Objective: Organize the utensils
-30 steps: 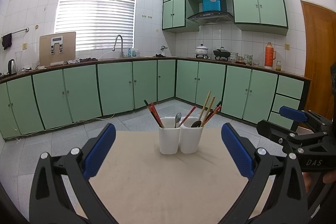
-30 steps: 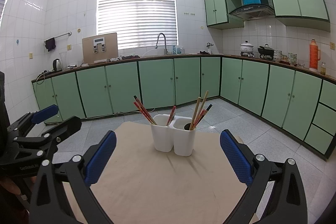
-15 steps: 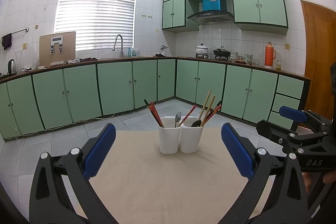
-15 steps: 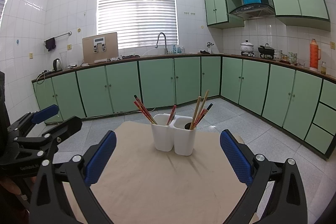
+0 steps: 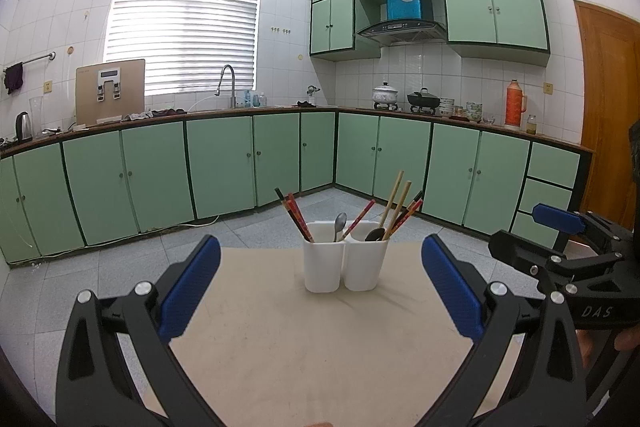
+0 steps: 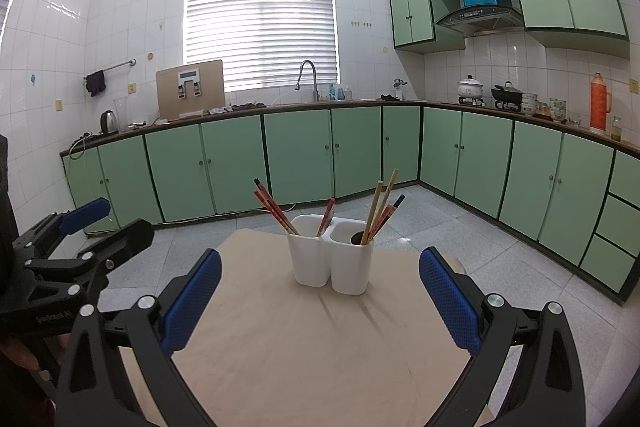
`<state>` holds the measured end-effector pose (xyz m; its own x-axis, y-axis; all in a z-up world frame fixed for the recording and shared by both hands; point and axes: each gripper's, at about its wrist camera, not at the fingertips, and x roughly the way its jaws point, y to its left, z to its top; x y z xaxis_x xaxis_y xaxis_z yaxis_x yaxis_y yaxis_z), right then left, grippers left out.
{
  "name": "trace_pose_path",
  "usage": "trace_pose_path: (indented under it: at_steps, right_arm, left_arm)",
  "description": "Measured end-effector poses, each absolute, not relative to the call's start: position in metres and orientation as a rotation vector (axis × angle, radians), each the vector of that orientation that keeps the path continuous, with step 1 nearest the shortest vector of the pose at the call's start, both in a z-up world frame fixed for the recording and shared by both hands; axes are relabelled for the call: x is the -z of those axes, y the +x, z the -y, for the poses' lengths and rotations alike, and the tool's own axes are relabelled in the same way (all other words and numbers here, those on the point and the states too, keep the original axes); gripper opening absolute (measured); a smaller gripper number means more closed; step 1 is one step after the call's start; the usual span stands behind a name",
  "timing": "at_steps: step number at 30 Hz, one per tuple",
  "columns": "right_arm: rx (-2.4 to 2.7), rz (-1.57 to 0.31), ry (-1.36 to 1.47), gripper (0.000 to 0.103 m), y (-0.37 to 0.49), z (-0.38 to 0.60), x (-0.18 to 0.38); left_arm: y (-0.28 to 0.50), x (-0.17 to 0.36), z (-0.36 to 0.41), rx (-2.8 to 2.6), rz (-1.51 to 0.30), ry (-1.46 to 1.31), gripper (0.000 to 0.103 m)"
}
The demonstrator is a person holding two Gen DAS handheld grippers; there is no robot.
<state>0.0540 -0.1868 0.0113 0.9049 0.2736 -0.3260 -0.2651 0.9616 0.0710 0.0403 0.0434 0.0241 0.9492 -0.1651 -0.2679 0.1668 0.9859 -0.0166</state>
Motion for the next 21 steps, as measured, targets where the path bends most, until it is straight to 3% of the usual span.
trace_pose_path:
  at_steps: [21]
  right_arm:
    - [-0.279, -0.344, 0.025, 0.097, 0.0554, 0.1899, -0.0097]
  left_arm:
    - [0.0408, -0.0235, -0.0412, 0.162, -0.274, 0.003, 0.098]
